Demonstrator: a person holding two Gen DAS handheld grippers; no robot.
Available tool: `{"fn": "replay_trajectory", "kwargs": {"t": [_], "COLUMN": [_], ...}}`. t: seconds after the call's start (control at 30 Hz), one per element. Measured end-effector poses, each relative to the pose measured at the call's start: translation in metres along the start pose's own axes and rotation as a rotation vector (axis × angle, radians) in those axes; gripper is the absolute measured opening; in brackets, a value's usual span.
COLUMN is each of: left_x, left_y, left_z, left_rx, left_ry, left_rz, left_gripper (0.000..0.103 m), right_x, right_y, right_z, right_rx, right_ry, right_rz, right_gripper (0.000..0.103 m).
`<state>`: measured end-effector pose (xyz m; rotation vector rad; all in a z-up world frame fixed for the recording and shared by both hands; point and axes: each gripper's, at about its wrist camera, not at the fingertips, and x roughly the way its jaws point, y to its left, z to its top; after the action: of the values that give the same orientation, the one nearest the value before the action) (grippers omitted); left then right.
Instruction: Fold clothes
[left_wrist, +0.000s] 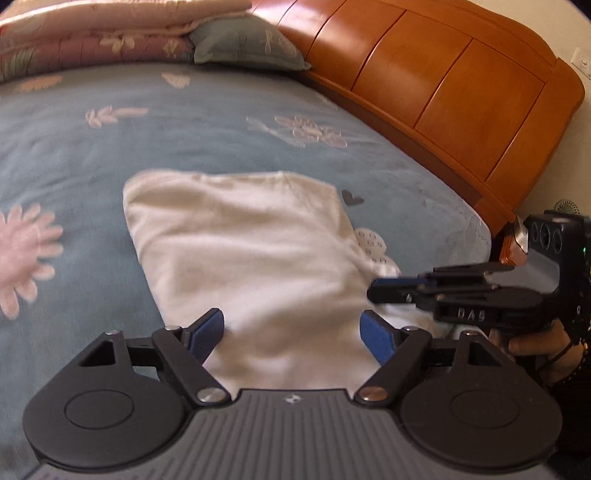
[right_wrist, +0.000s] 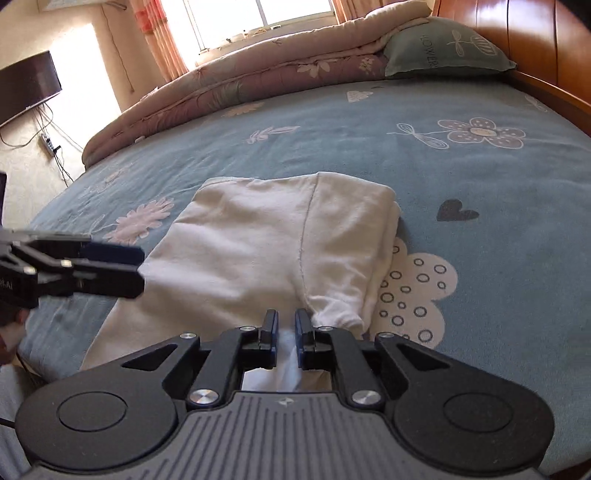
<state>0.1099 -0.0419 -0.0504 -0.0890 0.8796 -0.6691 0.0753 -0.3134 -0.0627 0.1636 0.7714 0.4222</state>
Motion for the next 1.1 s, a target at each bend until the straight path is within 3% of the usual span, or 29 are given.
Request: {"fn": "replay_trajectory", "kwargs": {"t": [0.07, 0.2, 0.27, 0.33, 0.43, 0.53, 0.67, 0.73, 0.97, 1.1], "left_x": [-0.005, -0.024, -0.016, -0.016, -0.032, -0.044, -0.05, -0.051, -0.044, -0.041], "left_y": [-0.005, -0.019, -0.018, -0.021, -0.024, -0.023, -0.021, -0.02, -0.027, -0.03], "left_z": [-0.012, -0.026, -0.035, -0.041, -0.041, -0.036, -0.032, -0.033, -0.028, -0.027], "left_rx": [-0.007, -0.032, -0.064, -0.055, -0.054, -0.065, -0.084, -0.091, -0.039, -0.014], "left_ry": [0.019, -0.023, 0.031, 0.056, 0.01, -0.026, -0.046, -0.048, -0.024, -0.005], "left_rz": [-0.001, -0.023, -0.037, -0.002, 0.001, 0.039, 0.116, 0.133, 0.187, 0.206], "left_gripper": [0.08, 0.081, 0.081, 0.081, 0.082, 0.082, 0.082, 0.083, 0.085, 0.086], "right_x": [-0.011, -0.031, -0.035, -0.033, -0.039, -0.039, -0.028, -0.033, -0.041, -0.011], "right_y": [0.002, 0.013, 0.017, 0.02, 0.026, 0.034, 0.03, 0.027, 0.036, 0.03], "right_z": [-0.002, -0.007, -0.01, -0.014, -0.019, -0.023, -0.036, -0.037, -0.003, 0.012], "right_rx": [0.0, -0.035, -0.047, -0.058, -0.079, -0.125, -0.135, -0.114, -0.15, -0.143], "right_ry": [-0.014, -0.042, -0.042, -0.021, -0.013, 0.011, 0.101, 0.102, -0.019, -0.007], "right_rz": [-0.002, 0.008, 0.015, 0.007, 0.023, 0.034, -0.018, -0.012, -0.03, -0.063], "right_gripper": [0.014, 0.022, 0.024, 0.024, 0.025, 0.037, 0.033, 0.032, 0.037, 0.041]}}
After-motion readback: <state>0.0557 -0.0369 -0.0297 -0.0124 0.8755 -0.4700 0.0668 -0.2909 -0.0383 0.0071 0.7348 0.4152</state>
